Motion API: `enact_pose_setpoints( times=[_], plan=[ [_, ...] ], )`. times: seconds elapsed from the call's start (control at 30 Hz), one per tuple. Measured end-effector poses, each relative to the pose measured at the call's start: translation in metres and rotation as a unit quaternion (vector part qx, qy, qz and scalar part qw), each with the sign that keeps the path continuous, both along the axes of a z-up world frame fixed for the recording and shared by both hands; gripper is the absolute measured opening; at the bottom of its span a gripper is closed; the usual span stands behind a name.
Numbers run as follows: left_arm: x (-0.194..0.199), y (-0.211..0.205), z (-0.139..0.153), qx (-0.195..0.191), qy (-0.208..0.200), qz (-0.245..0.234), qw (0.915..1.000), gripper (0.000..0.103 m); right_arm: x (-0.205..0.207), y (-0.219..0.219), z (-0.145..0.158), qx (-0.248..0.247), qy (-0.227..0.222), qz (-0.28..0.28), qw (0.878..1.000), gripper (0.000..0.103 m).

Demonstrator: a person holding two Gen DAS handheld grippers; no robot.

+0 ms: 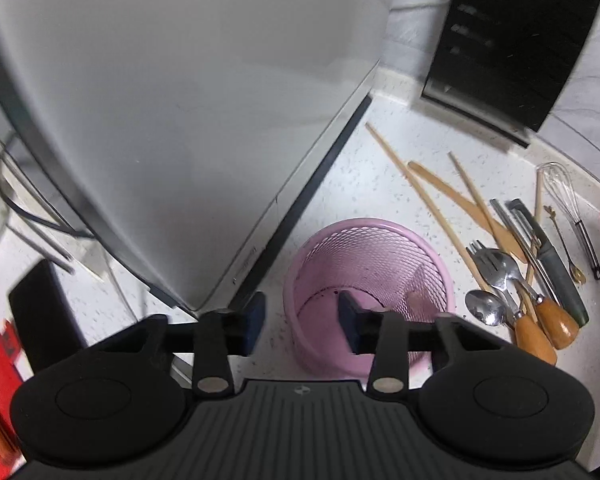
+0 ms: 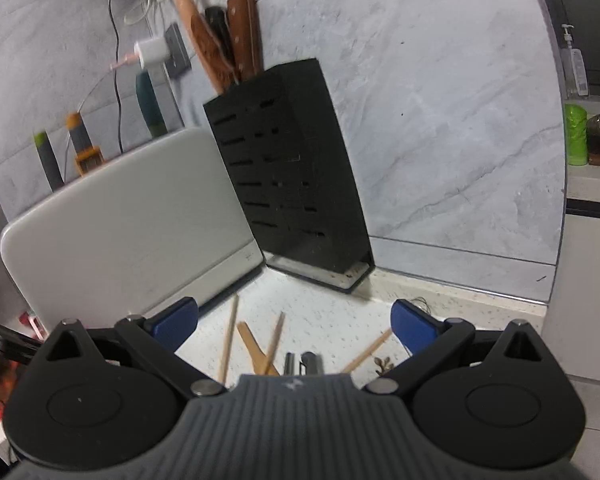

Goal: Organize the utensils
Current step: 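Move the left tool over the pink mesh cup and hold it there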

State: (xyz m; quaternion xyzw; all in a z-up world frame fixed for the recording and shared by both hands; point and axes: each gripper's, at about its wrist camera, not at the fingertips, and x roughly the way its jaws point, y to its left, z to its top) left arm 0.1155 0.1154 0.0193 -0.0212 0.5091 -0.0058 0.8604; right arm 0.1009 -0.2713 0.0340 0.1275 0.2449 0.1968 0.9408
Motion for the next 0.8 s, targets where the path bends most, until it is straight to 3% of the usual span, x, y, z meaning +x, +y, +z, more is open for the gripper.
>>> enact_pose_setpoints(
  times=[0.17, 0.23, 0.27, 0.37, 0.53, 0.67, 0.8],
  plan=[
    [0.01, -0.002, -0.001, -0.002, 0.001, -0.009, 1.0, 0.031, -0.002, 0.007, 0.0, -0.07, -0.025, -0.003, 0.997, 0.1],
    [0.012, -0.002, 0.0, 0.0, -0.007, -0.009, 0.9999, 0.026, -0.003, 0.01, -0.001, -0.106, -0.041, -0.01, 0.994, 0.1],
    [0.016, -0.001, 0.0, -0.001, -0.009, -0.007, 0.9999, 0.016, -0.002, 0.01, -0.003, -0.123, -0.044, -0.014, 0.991, 0.1],
    [0.022, 0.0, 0.003, -0.021, -0.016, -0.007, 0.9996, 0.012, 0.005, 0.007, -0.011, -0.15, -0.028, -0.03, 0.988, 0.099],
    [0.028, -0.008, 0.005, -0.031, -0.024, -0.018, 0.9991, 0.008, 0.031, -0.003, -0.033, -0.164, 0.049, -0.042, 0.984, 0.075],
    [0.031, -0.013, -0.001, -0.035, -0.013, -0.03, 0.9988, 0.008, 0.046, -0.009, -0.051, -0.161, 0.096, -0.036, 0.982, 0.064],
    [0.034, -0.014, -0.005, -0.033, -0.01, -0.034, 0.9988, 0.009, 0.055, -0.008, -0.061, -0.19, 0.117, -0.033, 0.974, 0.053]
  ],
)
